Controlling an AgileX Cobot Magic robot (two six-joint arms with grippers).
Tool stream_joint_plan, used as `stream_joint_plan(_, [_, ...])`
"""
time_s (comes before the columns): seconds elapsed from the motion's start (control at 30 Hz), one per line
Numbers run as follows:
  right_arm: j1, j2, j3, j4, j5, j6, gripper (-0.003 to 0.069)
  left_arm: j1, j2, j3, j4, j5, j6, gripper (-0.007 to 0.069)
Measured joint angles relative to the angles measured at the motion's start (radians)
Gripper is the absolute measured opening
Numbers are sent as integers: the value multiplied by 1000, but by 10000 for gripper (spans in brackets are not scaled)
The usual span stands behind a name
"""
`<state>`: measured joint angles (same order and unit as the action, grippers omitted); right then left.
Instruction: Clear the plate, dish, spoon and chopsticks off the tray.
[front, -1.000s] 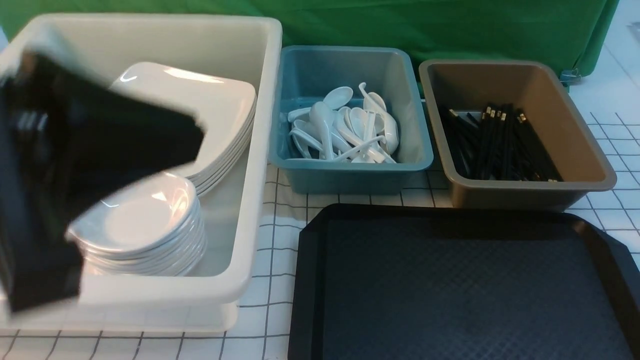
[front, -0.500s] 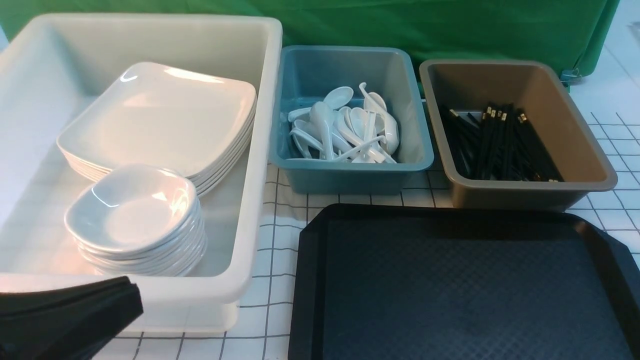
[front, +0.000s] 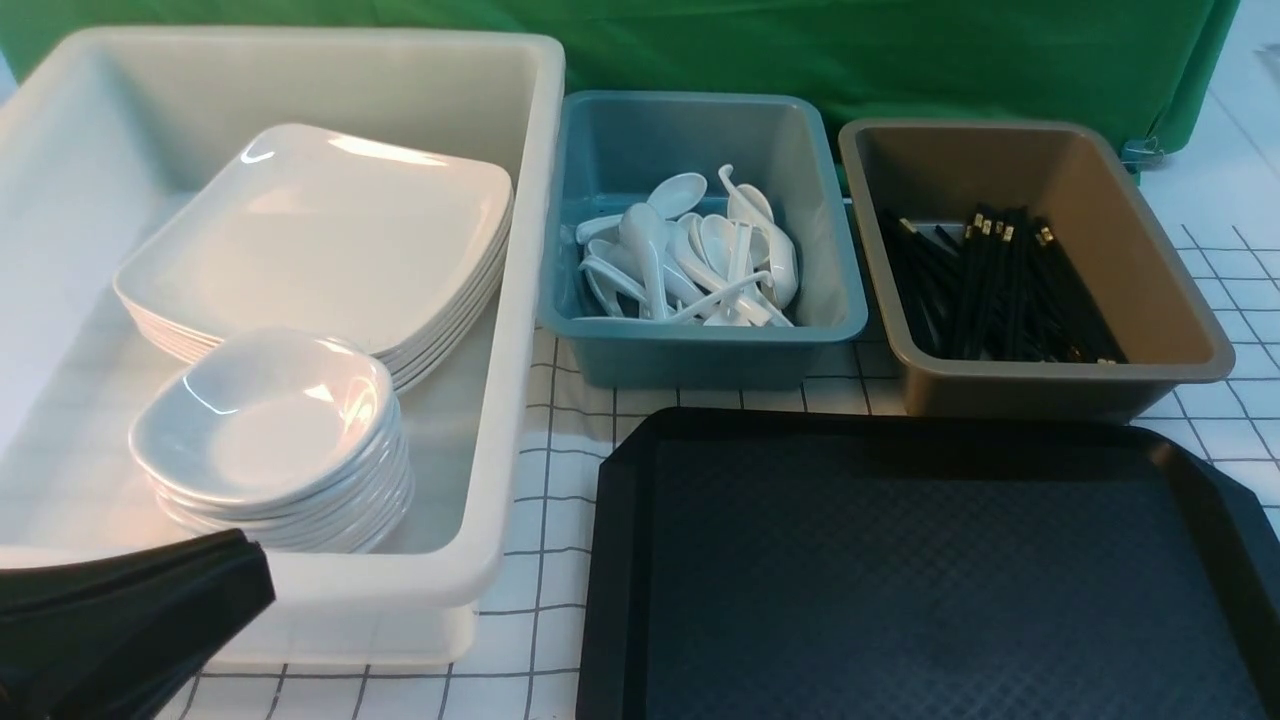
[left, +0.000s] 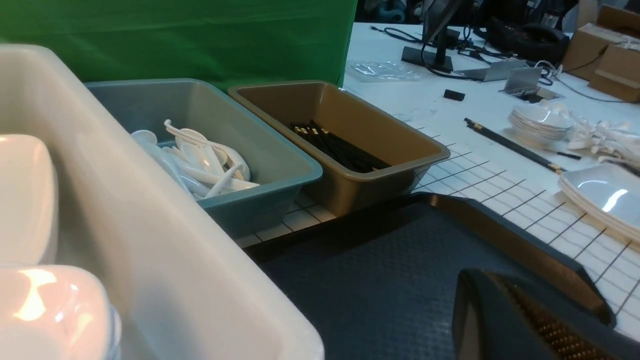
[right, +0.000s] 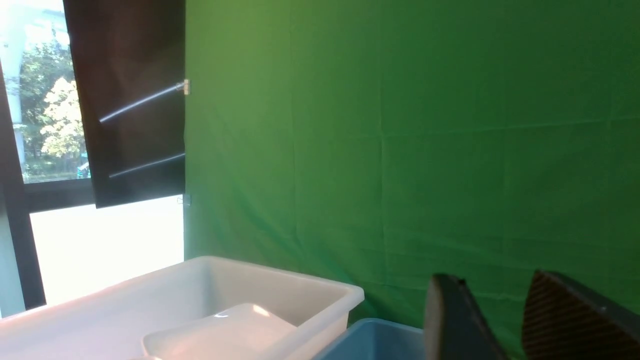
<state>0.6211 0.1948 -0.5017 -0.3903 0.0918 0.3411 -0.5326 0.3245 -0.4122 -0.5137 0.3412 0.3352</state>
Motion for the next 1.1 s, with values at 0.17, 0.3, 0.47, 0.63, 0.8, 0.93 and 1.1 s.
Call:
stream_joint_plan(0.17, [0, 0, 0, -1, 0, 0, 239, 0, 0, 0, 89, 0, -1, -3])
stream_joint_plan(0.3, [0, 0, 0, -1, 0, 0, 239, 0, 0, 0, 185, 0, -1, -2])
stream_joint_plan(0.47, [0, -1, 0, -2, 0, 0, 239, 0, 0, 0, 272, 0, -2, -2])
stream_joint_plan(0.63, [0, -1, 1, -2, 0, 0, 239, 14, -23, 19, 360, -7, -124, -2])
stream_joint_plan(0.8, [0, -1, 3, -2, 0, 0, 239, 194, -126, 133, 434, -58, -253, -2])
stream_joint_plan(0.93, [0, -1, 3, -2, 0, 0, 239, 377, -231, 271, 490, -157, -265, -2])
stream_joint_plan(1.1, [0, -1, 3, -2, 0, 0, 241, 533, -318, 400, 501, -204, -289, -2])
